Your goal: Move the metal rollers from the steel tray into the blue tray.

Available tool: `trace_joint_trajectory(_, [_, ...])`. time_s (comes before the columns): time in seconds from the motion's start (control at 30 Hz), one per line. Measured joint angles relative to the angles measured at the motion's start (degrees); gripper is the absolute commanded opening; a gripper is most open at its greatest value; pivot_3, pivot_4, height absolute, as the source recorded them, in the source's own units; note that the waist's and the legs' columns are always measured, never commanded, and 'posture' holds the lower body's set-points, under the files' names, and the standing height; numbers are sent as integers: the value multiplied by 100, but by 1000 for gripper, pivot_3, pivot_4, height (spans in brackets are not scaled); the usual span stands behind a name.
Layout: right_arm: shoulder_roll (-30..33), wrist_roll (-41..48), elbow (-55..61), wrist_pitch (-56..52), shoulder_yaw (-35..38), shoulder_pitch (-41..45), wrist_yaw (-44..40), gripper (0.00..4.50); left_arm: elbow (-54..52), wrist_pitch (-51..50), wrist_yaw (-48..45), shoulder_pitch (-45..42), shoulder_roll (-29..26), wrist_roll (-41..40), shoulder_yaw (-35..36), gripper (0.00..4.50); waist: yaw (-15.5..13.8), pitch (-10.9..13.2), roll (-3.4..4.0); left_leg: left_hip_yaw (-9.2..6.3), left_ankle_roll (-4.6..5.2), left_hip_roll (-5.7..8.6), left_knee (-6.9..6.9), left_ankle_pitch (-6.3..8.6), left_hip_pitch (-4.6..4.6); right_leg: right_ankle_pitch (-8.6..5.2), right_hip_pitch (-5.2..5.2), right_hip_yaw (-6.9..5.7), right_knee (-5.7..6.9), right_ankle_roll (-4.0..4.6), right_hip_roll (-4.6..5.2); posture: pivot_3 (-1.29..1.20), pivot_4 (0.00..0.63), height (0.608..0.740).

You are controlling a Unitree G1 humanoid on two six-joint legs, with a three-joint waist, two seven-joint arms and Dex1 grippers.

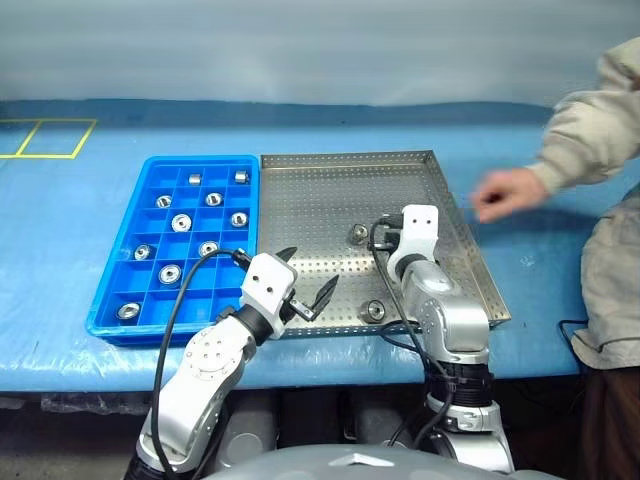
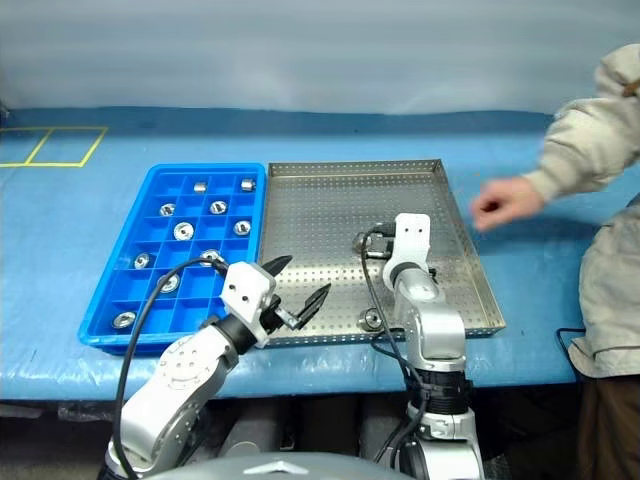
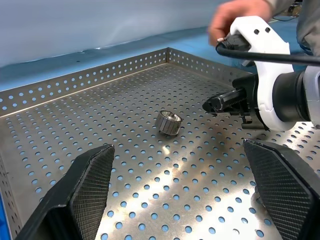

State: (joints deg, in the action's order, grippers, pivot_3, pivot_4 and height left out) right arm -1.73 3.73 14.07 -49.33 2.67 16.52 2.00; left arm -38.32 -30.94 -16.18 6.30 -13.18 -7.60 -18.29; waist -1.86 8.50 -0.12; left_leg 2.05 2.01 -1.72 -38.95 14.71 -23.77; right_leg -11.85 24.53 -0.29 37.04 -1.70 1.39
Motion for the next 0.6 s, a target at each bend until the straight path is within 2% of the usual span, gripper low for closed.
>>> trace_joint_trajectory(0.2, [-102, 100, -27, 122, -147, 274, -123, 2912, 0, 0, 27, 0, 1, 0, -1, 4500, -7, 0, -1, 1, 0, 0, 0, 0, 0, 0, 0, 0, -1, 0, 0, 166, 150, 740])
trace_joint_trajectory(0.37, [-170, 110, -704, 515, -148, 608, -129, 4480, -1, 1, 99, 52, 4, 12, -1, 4500, -30, 0, -1, 1, 0, 1, 2, 0, 0, 1, 0, 0, -2, -1, 0, 200, 150, 740])
trace_joint_trajectory(0.6, [-227, 113, -1734, 900, -129, 903, -223, 4480, -2, 2, 157, 162, -4, 26, -7, 4500, -62, 1, -1, 0, 0, 1, 5, 0, 0, 1, 0, 0, -3, -1, 1, 222, 150, 740])
